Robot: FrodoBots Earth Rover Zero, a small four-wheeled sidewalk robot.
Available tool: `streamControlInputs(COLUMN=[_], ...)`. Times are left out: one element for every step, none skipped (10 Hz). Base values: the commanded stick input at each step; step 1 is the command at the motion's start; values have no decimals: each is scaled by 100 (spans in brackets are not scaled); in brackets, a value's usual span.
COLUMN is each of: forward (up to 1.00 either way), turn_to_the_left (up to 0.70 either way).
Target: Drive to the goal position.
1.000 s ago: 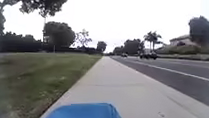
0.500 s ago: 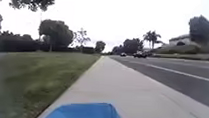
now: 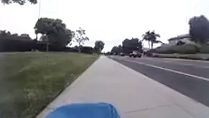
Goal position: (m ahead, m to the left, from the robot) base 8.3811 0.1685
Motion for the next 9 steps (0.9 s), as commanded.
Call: streamControlInputs(forward=[100,100,100,100,100,100,100,100,100], turn_to_the_left=[27,16,2,0,0,0,0,0,0])
